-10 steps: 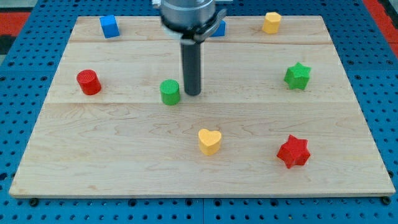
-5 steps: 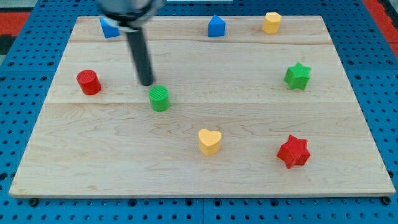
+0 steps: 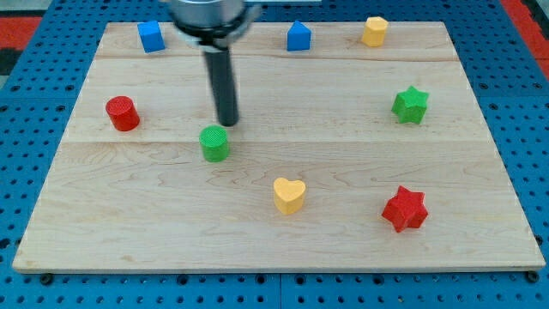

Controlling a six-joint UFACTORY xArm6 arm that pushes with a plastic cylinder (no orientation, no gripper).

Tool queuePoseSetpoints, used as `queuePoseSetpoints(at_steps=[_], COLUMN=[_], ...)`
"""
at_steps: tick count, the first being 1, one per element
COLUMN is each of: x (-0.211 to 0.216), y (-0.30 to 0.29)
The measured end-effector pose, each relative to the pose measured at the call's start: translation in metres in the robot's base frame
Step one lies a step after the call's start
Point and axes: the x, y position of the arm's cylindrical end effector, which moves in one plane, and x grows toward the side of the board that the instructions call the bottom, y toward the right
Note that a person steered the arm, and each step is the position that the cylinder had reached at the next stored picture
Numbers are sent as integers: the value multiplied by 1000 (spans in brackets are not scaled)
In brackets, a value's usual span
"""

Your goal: Push the green circle parallel to the bottom of the red circle

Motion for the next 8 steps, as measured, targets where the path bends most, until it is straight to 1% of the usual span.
queuePoseSetpoints(at_steps=[1,2,3,5,6,8], x=[4,27,40,33,40,74], y=[12,6,-36,-107,-128,-137])
